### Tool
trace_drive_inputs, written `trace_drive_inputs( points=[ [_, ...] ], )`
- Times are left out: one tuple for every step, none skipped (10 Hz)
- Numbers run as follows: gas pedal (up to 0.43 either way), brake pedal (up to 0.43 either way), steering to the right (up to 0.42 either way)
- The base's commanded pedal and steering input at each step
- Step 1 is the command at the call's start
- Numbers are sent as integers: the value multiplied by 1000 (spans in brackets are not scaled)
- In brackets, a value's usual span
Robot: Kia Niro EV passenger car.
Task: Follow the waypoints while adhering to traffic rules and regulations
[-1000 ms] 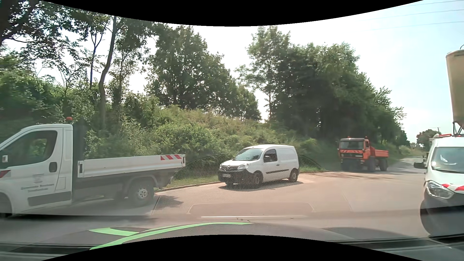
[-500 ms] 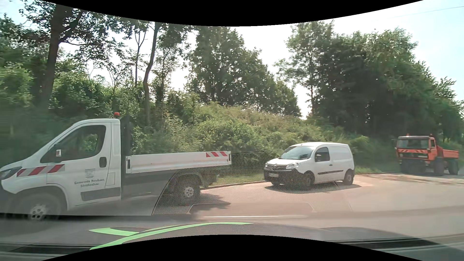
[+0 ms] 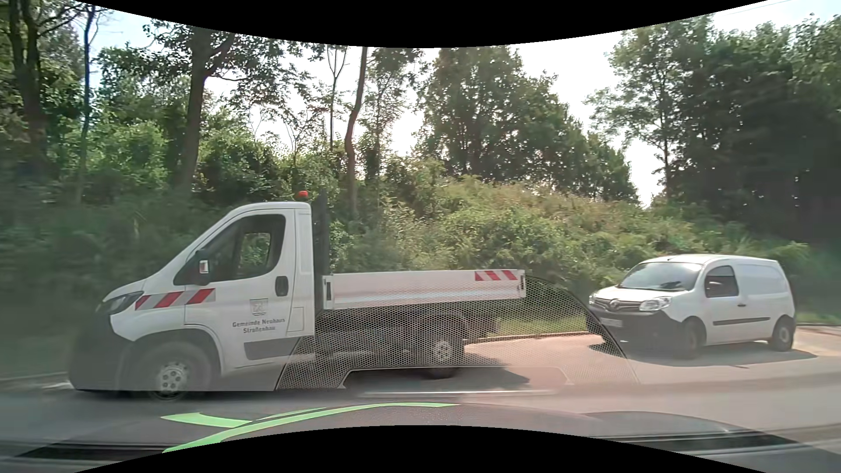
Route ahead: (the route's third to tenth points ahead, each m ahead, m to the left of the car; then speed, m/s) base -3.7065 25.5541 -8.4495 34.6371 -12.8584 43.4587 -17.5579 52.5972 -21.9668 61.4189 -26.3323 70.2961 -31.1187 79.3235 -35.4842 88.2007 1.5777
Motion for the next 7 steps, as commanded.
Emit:
trace_drive_inputs(
  points=[
    [0, 104, -925],
    [0, 134, -922],
    [0, 152, -910],
    [0, 171, -895],
    [0, 213, -868],
    [0, 232, -831],
    [0, 244, -799]
  ],
)
